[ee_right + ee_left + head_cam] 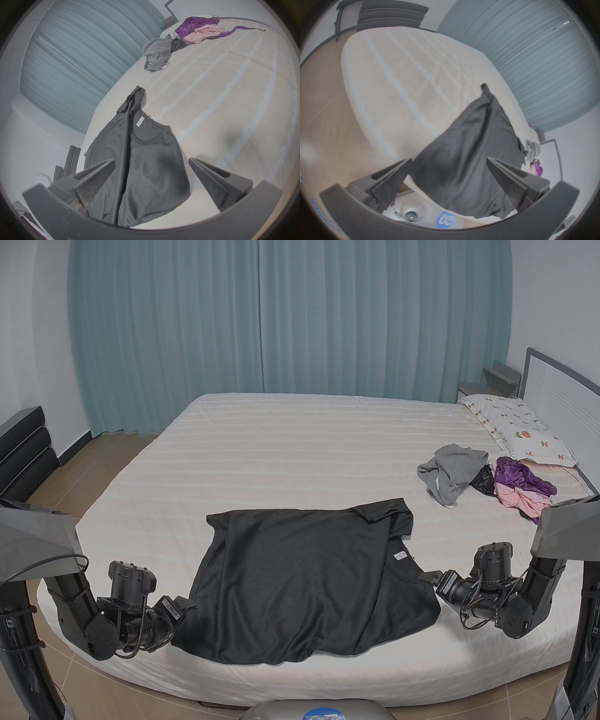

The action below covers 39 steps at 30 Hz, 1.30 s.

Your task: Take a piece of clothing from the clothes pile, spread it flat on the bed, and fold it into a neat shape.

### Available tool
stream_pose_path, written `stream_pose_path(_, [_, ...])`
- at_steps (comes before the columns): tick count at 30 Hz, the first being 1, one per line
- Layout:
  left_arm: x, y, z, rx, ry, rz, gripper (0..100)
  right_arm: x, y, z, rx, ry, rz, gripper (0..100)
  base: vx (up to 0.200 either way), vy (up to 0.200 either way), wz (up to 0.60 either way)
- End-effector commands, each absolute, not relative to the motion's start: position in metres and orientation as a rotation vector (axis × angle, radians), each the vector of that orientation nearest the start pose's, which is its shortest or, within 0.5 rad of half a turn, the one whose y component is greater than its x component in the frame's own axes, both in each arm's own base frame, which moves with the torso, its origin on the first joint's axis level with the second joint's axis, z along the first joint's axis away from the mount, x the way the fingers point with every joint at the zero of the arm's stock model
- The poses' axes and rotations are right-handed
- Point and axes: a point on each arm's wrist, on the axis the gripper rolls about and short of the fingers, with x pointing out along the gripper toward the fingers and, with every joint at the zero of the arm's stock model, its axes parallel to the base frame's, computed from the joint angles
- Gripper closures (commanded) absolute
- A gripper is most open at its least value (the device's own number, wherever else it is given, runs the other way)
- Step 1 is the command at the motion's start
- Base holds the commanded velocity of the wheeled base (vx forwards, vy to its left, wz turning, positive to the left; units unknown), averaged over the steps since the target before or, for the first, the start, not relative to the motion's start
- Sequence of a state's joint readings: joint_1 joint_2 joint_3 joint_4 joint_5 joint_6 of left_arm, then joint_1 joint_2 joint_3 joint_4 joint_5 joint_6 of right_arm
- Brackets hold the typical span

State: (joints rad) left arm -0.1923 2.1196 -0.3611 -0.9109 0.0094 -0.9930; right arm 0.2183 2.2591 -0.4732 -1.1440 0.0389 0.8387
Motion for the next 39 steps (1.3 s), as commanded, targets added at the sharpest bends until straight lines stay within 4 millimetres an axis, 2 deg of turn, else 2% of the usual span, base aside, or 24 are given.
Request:
stream_pose_path(1, [0.249,-0.043,-0.021,-0.810,0.909,0.325,0,0.300,0.069,-0.019,0.744,0.715,-0.034,0,0.000,0.000,0.00])
stream_pose_path(9, [0.249,-0.052,-0.031,-0.754,0.905,0.331,0,0.300,0.069,-0.018,0.747,0.712,-0.034,0,0.000,0.000,0.00])
stream_pose_path(21, [0.255,-0.061,-0.049,-0.583,0.890,0.258,0,0.300,0.069,-0.019,0.744,0.715,-0.034,0,0.000,0.000,0.00])
stream_pose_path(22, [0.255,-0.062,-0.051,-0.567,0.892,0.266,100,0.300,0.069,-0.020,0.742,0.718,-0.034,0,0.000,0.000,0.00])
stream_pose_path(26, [0.256,-0.062,-0.052,-0.567,0.882,0.281,100,0.302,0.070,-0.027,0.732,0.733,-0.041,0,0.000,0.000,0.00])
stream_pose_path(34, [0.255,-0.061,-0.051,-0.581,0.862,0.280,100,0.306,0.071,-0.029,0.728,0.735,-0.026,0,0.000,0.000,0.00])
stream_pose_path(39, [0.257,-0.055,-0.047,-0.644,0.821,0.306,100,0.309,0.078,-0.040,0.659,0.773,-0.004,0,0.000,0.000,0.00])
